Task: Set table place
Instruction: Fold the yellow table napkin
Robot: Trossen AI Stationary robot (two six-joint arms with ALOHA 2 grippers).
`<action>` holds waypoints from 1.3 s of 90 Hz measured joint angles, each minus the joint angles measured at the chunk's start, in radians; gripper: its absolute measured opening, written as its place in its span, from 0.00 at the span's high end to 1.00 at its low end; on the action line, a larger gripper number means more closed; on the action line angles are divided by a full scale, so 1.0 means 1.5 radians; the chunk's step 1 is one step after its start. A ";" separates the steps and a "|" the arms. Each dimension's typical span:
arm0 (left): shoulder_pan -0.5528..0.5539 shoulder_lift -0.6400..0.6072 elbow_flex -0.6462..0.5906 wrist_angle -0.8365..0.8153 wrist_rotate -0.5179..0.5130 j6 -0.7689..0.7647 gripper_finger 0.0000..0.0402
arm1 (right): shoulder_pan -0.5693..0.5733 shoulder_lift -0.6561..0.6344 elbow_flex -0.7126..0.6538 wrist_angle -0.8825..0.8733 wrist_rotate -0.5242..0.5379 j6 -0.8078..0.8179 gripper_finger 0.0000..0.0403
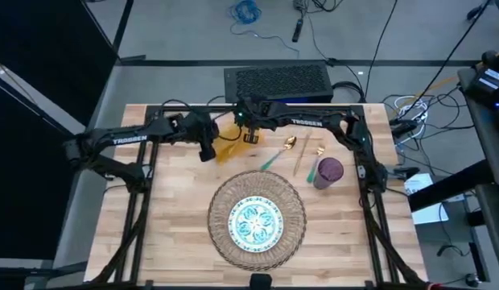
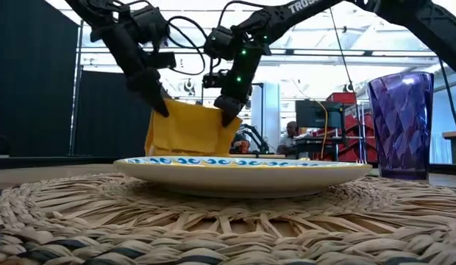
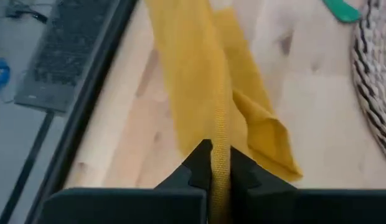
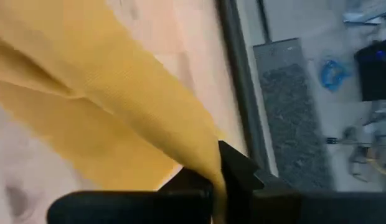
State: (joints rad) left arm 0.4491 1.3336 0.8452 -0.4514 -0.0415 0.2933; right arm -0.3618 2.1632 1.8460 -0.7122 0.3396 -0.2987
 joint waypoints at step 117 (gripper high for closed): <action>-0.042 0.093 -0.044 0.015 0.043 -0.017 1.00 | -0.019 0.001 -0.076 -0.141 -0.145 0.075 0.40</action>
State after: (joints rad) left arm 0.3865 1.4738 0.7797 -0.4295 0.0235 0.2684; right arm -0.3908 2.1639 1.7315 -0.9242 0.1226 -0.1868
